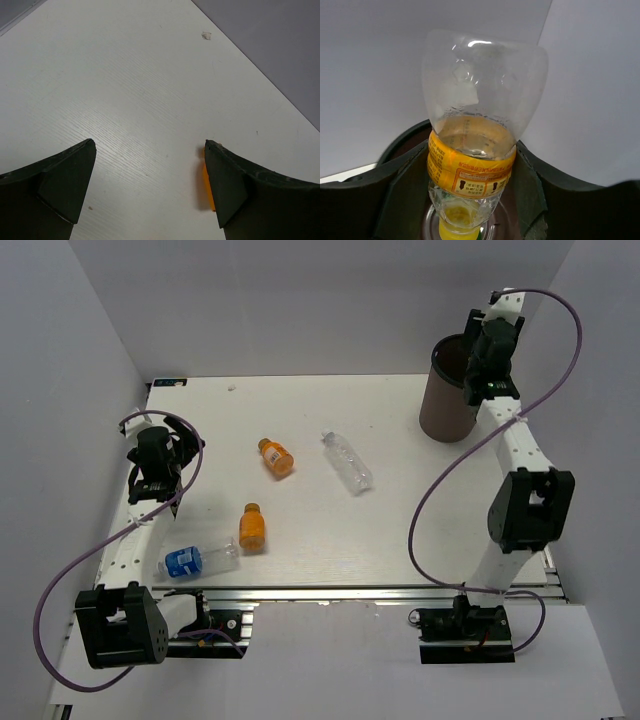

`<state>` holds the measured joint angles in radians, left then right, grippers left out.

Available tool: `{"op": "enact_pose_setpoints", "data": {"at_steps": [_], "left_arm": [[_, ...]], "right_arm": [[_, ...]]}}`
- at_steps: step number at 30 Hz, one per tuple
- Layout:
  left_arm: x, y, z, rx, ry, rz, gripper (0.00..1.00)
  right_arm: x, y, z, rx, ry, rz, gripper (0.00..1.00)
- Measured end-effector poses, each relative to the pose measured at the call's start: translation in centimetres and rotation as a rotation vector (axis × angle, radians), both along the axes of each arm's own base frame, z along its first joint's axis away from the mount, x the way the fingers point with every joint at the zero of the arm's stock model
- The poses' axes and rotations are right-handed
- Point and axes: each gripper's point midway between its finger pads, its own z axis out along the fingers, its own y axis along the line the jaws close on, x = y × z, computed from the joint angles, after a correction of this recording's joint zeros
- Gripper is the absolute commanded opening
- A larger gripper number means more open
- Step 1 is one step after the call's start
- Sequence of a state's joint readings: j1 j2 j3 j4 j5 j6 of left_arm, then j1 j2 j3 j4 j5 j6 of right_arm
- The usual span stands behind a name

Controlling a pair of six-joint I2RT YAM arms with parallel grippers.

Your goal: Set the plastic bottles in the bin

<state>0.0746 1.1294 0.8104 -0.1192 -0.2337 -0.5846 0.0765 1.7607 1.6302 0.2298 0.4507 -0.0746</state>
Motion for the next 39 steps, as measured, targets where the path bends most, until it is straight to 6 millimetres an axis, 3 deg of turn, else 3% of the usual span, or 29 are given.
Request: {"op": "enact_pose_setpoints", "data": {"at_steps": [4, 7, 10, 13, 17, 22, 26, 30, 34, 39], "left_arm": [[0.0, 0.2, 0.0, 0.003, 0.001, 0.008, 0.98], [-0.1, 0.2, 0.0, 0.006, 0.001, 0.012, 0.98], [-0.1, 0.3, 0.0, 0.006, 0.002, 0.013, 0.98], [0.0, 0.2, -0.1, 0.006, 0.004, 0.012, 0.98], [0.1, 0.2, -0.4, 0.003, 0.012, 0.009, 0.98], [0.1, -0.1, -0.4, -0.003, 0.012, -0.006, 0.98], [0.2, -0.5, -0.4, -0.012, 0.011, -0.025, 0.98], [0.2, -0.7, -0.5, -0.017, 0.011, -0.039, 0.98], [0.3, -1.0, -0.4, -0.024, 0.009, -0.055, 0.98], [0.3, -1.4, -0.5, -0.033, 0.011, -0.076, 0.98]], "right_arm": [[2.8, -1.8, -3.2, 0.012, 0.077, -0.032, 0.68], [3.5, -1.8, -5.7, 0.02, 0.146, -0.031, 0.89], [3.2, -1.6, -7.1, 0.02, 0.202, -0.026, 0.89], [3.1, -1.1, -7.0, 0.018, 0.207, -0.003, 0.89], [1.0, -0.7, -6.9, 0.023, 0.223, 0.029, 0.89], [-3.7, 1.1, -5.8, 0.063, 0.202, 0.134, 0.89], [-6.9, 3.6, -5.3, 0.14, 0.165, 0.261, 0.89], [-9.1, 6.4, -6.3, 0.21, 0.184, 0.353, 0.89], [-11.3, 10.5, -9.8, 0.258, 0.269, 0.437, 0.89], [-15.2, 18.1, -15.5, 0.242, 0.429, 0.579, 0.89]]}}
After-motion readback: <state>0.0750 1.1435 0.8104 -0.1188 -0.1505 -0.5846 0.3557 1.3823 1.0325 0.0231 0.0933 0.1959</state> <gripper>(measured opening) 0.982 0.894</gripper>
